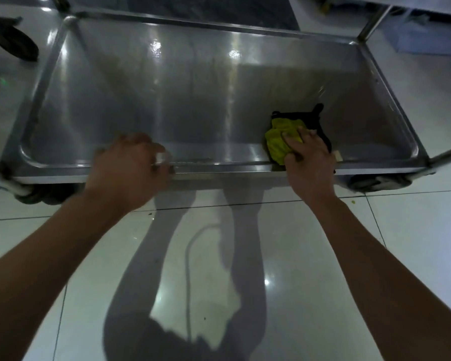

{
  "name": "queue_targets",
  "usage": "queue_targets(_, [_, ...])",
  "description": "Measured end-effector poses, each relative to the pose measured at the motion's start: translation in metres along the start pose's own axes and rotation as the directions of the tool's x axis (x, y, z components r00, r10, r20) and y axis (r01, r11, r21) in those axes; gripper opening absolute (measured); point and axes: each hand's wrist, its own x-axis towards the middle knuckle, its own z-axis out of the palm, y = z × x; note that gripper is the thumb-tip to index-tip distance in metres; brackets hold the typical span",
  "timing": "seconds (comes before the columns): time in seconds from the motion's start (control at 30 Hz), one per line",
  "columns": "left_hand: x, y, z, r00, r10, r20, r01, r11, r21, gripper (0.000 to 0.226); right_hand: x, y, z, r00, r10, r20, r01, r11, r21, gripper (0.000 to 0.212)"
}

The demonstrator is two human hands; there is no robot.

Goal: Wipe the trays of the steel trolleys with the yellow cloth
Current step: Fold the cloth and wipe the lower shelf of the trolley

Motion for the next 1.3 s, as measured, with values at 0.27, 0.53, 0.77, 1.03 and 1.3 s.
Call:
queue_targets(0.27, [-0.001, -0.042, -0.012, 0.995, -0.031, 0.091, 0.027, 0.998, 0.052, 0.029, -0.01, -0.093, 0.056, 0.987, -0.144, 0.067, 0.145, 0.989, -0.015, 0.047])
queue_targets(0.53, [-0.026, -0.111, -0.03, 0.971, -0.213, -0.112, 0.235, 0.937, 0.257, 0.037, 0.008, -0.212, 0.123, 0.914, -0.333, 0.231, 0.297, 0.938, 0.178, 0.043])
queue_targets(0.77, [-0.042, -0.129, -0.019, 0.978, -0.207, -0.002, 0.2, 0.943, 0.266, 0.043, 0.024, -0.323, 0.175, 0.709, -0.566, 0.422, 0.558, 0.815, 0.155, 0.045])
queue_targets(1.03, [-0.035, -0.13, -0.025, 0.963, -0.269, -0.002, 0.262, 0.938, 0.226, 0.044, 0.038, -0.349, 0.189, 0.627, -0.632, 0.455, 0.597, 0.765, 0.24, 0.046])
queue_targets(1.3, [-0.02, -0.108, -0.02, 0.95, -0.309, 0.039, 0.291, 0.925, 0.247, 0.043, 0.037, -0.287, 0.168, 0.773, -0.536, 0.339, 0.51, 0.843, 0.172, 0.047])
